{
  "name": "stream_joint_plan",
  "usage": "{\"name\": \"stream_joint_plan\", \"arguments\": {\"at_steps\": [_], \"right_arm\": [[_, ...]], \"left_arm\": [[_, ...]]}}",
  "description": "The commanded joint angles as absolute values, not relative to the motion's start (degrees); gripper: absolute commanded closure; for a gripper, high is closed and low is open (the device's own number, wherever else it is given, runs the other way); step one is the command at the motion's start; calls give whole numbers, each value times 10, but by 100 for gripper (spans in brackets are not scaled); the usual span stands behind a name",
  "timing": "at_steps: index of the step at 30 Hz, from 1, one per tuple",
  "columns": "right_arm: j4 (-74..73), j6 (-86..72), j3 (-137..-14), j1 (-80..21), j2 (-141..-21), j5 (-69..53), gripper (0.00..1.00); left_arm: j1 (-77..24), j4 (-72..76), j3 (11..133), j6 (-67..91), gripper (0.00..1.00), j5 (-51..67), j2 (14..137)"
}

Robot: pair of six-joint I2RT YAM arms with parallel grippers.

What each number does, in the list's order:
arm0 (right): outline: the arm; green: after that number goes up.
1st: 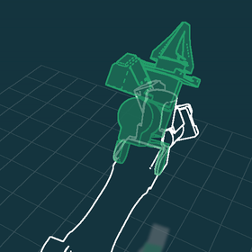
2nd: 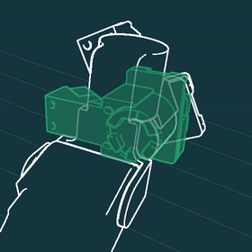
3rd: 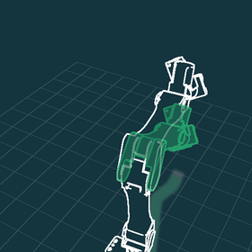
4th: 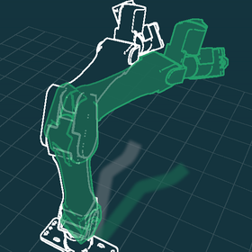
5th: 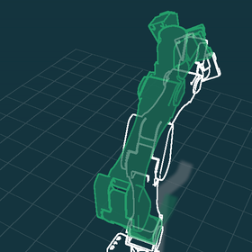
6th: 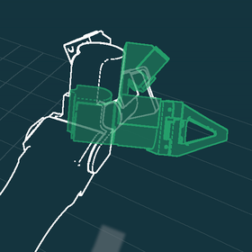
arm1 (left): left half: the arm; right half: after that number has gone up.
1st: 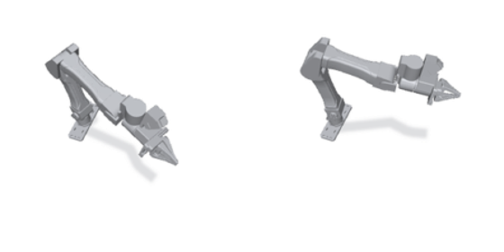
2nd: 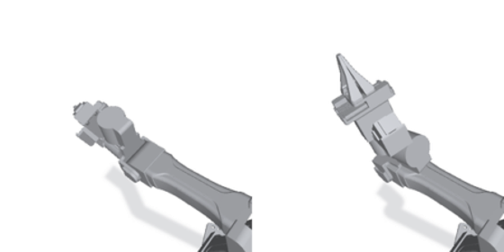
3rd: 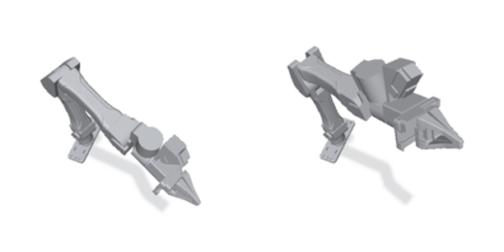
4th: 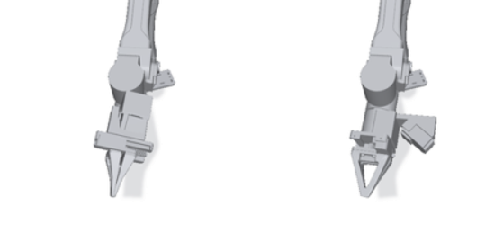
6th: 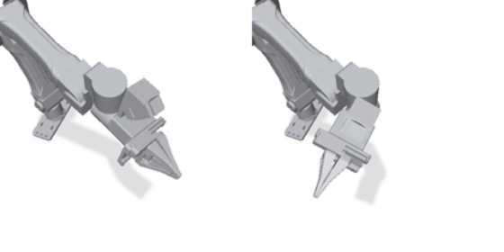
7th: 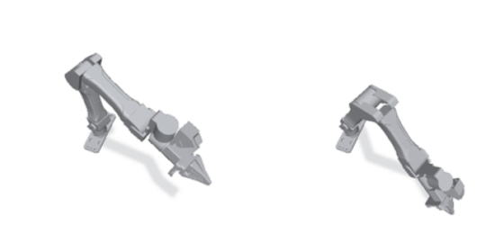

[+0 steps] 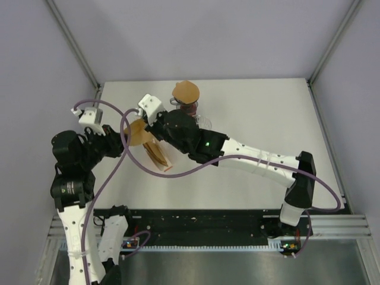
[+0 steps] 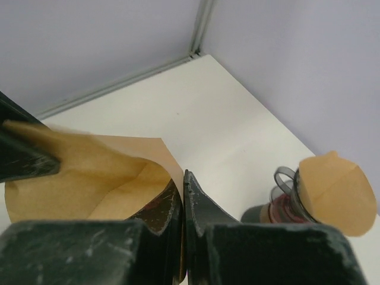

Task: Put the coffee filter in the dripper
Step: Place the coffee filter in the coffee dripper.

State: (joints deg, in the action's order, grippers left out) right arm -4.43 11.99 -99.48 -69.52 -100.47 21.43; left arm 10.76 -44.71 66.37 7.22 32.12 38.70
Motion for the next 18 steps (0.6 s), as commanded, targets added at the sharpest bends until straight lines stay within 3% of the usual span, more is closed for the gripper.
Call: {"name": "stream_joint_plan", "arguments": {"at_steps": [1,3,6,10,14,18], "right_arm": [[-130,56,-1036,-617,-962,215,100],[-193,20,-1055,-580,-957,202,100],[-264,-33,-1057,-521,-939,171,100],[-328,-72,-1038,-445,-910,90,100],[-393,-98,-1026,-390,-907,-20,100],[-417,-105,-1013,-383,-918,-56,100]], "left_arm": [[102,-441,700,51,57,385,439],[98,-472,750,19,41,425,490],[82,-564,844,-32,27,454,587],[20,-600,913,-57,29,395,669],[-65,-508,883,-35,26,338,677],[-95,-458,868,16,27,341,705]]}}
